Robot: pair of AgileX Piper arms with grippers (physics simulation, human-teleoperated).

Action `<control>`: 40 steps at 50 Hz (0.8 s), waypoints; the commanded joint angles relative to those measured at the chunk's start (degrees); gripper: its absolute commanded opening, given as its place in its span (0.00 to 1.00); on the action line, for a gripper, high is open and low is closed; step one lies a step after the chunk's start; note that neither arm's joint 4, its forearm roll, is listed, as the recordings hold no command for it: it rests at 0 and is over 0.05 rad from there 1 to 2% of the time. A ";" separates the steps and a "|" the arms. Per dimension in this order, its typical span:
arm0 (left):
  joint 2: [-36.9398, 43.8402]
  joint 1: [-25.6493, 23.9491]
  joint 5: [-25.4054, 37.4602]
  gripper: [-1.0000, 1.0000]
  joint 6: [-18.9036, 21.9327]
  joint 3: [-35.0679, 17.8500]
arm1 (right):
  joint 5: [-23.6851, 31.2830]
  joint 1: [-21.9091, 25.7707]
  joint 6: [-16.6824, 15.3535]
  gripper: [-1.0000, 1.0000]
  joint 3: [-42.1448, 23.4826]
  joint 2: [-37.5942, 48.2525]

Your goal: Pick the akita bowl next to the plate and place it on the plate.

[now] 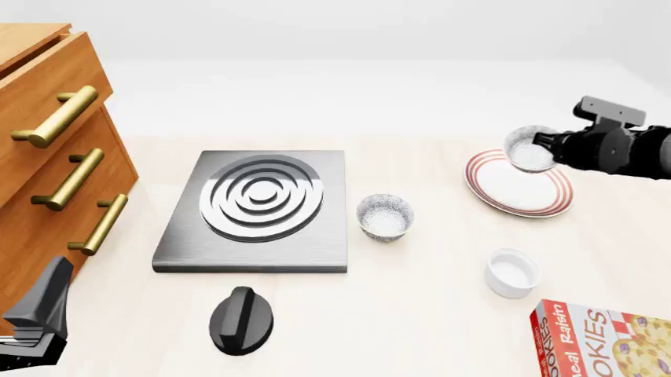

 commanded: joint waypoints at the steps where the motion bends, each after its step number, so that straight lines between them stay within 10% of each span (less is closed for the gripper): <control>1: 0.01 0.00 0.00 1.00 0.00 0.00 | -0.89 0.55 0.85 0.00 -0.32 0.81; 40: 0.00 0.01 0.00 1.00 0.00 0.00 | -4.55 0.50 2.56 0.00 -0.89 6.34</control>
